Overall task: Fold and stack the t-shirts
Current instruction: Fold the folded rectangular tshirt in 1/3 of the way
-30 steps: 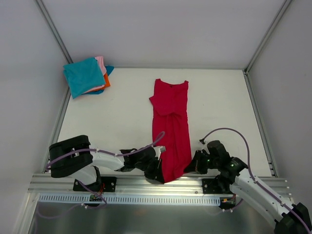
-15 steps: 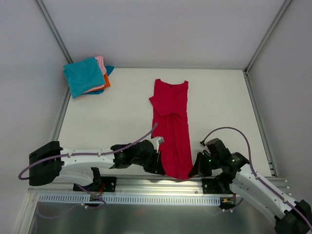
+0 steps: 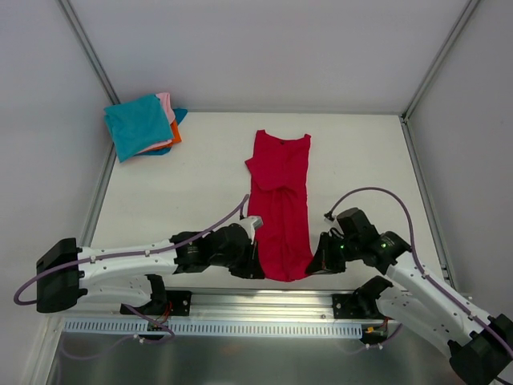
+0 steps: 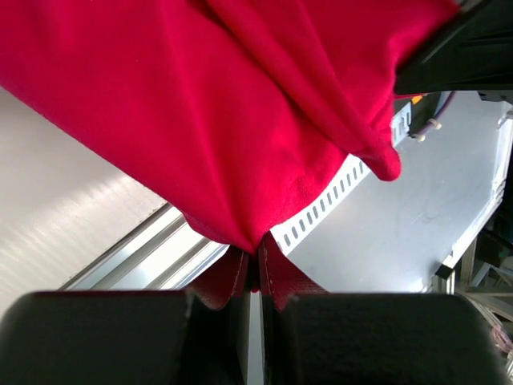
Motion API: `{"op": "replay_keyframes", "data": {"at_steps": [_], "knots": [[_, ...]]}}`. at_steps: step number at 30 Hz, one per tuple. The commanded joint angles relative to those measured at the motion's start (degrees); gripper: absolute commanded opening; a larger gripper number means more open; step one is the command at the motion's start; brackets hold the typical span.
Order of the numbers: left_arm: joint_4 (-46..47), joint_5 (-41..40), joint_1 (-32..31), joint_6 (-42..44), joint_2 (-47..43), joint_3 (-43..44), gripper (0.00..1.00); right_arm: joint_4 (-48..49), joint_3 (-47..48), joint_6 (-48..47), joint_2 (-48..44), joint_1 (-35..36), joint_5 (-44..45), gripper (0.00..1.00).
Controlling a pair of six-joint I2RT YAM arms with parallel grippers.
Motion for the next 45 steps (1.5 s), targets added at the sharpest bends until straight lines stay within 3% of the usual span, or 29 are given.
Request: {"op": "replay_keyframes", "data": {"at_steps": [1,12,19,45], "knots": [[-2.06,-1.26,0.61,1.49,1.14,3.23,0.0,-0.82,3.94,-1.83,1.53,0.03,0.7,0.0],[-5.14,-3.28,4.73,3.68,1.05,6.13,0.0,3.47,7.02,-3.94,7.59,-3.75,-0.52,0.0],[-4.35,-0.39,11.49,6.32,3.59,7.89,0.0,5.77,10.8,-6.93,14.7,-8.67,-2.55,0.0],[-3.29,11.66,32.33,17.75,29.08,25.82,0.0,11.84,34.52,-15.02,51.71,-18.96,-10.46,0.0]]}}
